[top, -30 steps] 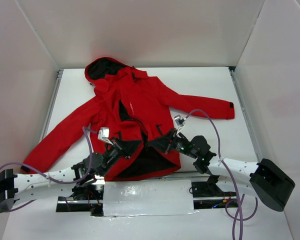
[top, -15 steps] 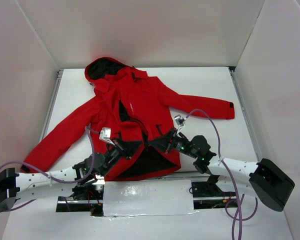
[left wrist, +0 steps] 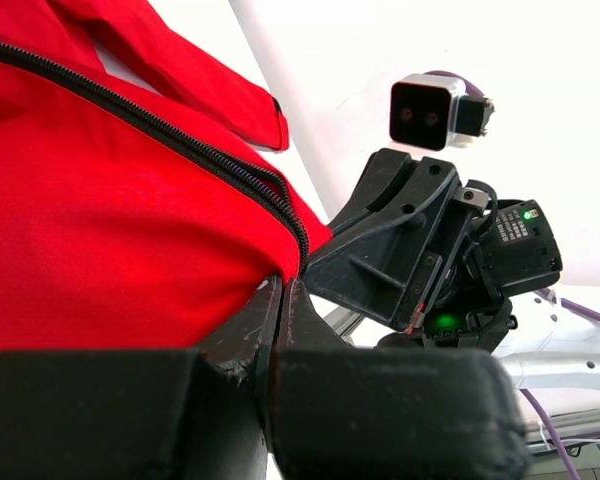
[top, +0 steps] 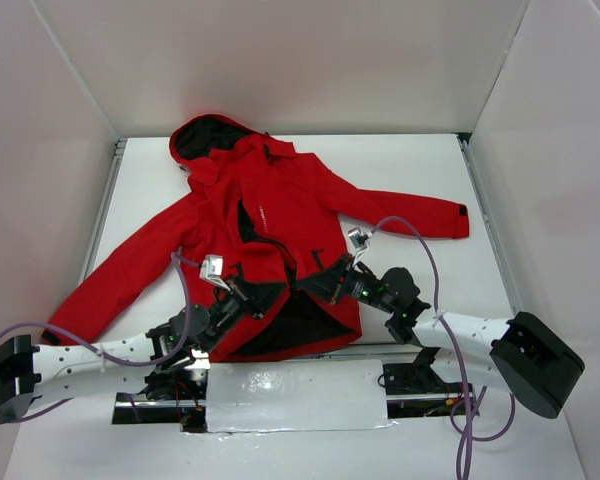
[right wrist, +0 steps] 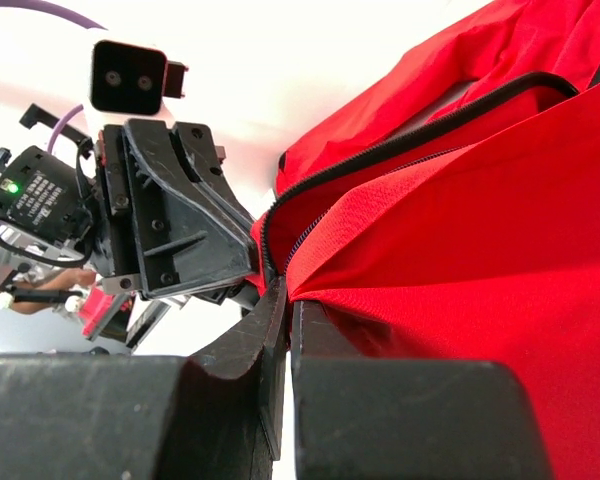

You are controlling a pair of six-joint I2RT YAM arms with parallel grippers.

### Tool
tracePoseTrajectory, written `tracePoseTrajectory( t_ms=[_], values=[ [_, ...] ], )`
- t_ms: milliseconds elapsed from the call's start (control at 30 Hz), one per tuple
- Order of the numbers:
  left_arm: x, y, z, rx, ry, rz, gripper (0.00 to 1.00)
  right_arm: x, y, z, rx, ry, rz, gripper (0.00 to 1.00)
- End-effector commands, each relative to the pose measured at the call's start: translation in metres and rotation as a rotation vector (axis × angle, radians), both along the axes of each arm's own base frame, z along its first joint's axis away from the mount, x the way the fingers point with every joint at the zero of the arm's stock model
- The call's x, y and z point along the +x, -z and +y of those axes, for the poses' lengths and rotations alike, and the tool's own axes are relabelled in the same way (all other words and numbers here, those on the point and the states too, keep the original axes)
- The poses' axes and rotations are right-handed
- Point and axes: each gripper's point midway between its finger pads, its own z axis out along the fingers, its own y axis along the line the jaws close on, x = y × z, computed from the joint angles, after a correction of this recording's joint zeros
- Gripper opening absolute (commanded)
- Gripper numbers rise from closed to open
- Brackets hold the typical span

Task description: Zip up the jacket

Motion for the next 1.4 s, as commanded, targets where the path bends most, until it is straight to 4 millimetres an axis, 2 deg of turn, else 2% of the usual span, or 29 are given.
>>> tracePoseTrajectory(
  t_ms=[0,300,500,667,1033,1367],
  values=[
    [-0.002,-0.022,-0.002,-0.083,0.017,-0.029,0.00,0.001,-0.045,0.002,0.108,-0.016,-0.110,0.00],
    [-0.001,-0.018,-0.001,-0.082,0.006,-0.020,0.00,-0.002,-0.054,0.002,0.136,-0.040,-0.112,0.00],
    [0.001,-0.018,0.006,-0.095,-0.019,-0.013,0.00,-0.004,-0.049,0.003,0.137,-0.054,-0.103,0.00],
    [0.002,-0.023,0.012,-0.119,-0.039,-0.027,0.00,-0.008,-0.041,0.001,0.138,-0.061,-0.087,0.00],
    [-0.004,-0.040,0.017,-0.230,-0.017,-0.083,0.00,-0.018,-0.052,0.002,0.183,-0.119,-0.090,0.00],
    [-0.010,-0.056,0.018,-0.275,0.009,-0.134,0.00,-0.017,-0.048,0.007,0.200,-0.148,-0.056,0.00]
  ],
)
